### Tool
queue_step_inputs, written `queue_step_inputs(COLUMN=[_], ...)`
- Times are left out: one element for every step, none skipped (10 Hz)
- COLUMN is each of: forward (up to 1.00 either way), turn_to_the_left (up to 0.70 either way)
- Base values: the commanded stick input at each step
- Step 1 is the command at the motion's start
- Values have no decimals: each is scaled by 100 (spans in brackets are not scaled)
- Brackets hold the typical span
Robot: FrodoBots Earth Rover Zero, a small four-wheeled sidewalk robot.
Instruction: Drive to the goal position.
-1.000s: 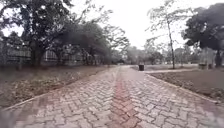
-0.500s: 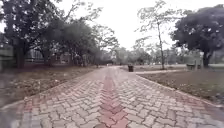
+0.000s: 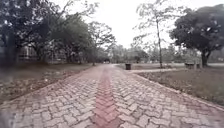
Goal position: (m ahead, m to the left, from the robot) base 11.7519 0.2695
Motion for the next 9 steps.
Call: queue_step_inputs(forward=[70,70,70,70,70,70,70,70,70], turn_to_the_left=[0,0,0,0,0,0,0,0,0])
